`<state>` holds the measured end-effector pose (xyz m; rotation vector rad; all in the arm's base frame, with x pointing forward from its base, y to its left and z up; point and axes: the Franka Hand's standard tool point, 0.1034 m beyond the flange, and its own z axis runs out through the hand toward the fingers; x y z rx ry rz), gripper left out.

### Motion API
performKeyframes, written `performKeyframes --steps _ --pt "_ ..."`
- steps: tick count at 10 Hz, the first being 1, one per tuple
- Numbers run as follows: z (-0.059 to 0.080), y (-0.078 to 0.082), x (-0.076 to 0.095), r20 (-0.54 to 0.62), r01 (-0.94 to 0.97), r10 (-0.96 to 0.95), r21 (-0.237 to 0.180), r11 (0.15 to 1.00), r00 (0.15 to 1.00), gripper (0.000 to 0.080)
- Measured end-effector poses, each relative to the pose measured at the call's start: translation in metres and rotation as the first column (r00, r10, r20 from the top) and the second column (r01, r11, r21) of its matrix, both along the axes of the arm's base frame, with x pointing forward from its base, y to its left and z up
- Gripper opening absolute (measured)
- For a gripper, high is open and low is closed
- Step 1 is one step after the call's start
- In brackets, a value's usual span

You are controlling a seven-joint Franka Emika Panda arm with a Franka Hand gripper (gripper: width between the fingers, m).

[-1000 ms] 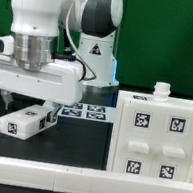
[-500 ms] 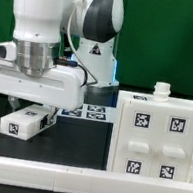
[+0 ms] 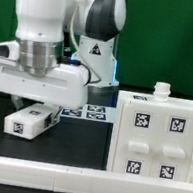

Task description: Assemble cabinet

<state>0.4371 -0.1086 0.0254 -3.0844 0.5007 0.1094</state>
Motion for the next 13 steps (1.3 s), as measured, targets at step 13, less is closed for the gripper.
performKeyframes --steps 13 --pt "0.118 0.095 0.076 -0.017 0.021 -0.020 0.073 0.997 1.000 0.0564"
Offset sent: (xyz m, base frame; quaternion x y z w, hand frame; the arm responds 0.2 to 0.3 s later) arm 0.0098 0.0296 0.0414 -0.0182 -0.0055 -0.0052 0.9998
